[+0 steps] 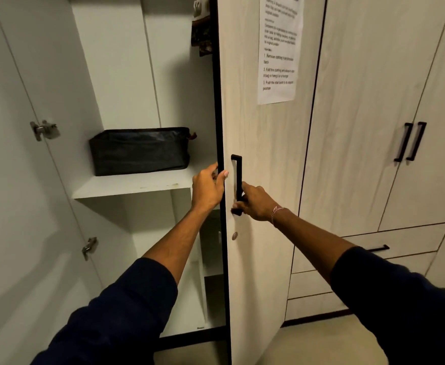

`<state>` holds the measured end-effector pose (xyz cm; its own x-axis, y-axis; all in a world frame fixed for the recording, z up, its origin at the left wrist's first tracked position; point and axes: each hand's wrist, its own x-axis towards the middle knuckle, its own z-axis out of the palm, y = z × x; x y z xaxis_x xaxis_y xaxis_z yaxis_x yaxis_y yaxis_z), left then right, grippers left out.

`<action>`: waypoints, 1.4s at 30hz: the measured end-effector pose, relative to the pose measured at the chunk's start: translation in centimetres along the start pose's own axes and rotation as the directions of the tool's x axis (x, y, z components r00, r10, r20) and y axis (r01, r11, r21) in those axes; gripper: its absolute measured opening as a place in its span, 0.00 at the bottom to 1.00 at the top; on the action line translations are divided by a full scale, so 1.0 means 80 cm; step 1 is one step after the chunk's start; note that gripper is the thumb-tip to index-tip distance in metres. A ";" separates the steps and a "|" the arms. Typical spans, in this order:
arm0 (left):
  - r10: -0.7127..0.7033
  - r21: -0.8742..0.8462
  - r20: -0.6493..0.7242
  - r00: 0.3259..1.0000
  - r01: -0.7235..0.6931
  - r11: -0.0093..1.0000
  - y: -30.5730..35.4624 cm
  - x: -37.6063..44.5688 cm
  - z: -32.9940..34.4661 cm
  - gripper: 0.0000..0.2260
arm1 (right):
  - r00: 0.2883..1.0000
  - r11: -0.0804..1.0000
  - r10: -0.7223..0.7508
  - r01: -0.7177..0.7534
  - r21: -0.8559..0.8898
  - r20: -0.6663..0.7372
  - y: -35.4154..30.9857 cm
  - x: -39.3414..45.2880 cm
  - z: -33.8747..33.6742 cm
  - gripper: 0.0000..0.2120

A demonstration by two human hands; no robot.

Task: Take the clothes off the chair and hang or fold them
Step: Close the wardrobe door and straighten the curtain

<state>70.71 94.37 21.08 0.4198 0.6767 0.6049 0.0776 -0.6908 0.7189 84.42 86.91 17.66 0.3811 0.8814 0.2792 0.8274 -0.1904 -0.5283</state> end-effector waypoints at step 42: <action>-0.266 -0.212 0.043 0.963 0.269 0.940 -0.280 0.304 0.008 0.18 | 0.998 0.978 -0.063 0.065 0.200 -0.018 0.003 0.350 0.127 0.10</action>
<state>79.75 126.14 19.51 0.4225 0.8243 0.3769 -0.0058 -0.4133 0.9106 91.12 115.95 17.21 0.3357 0.8836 0.3265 0.7512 -0.0420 -0.6588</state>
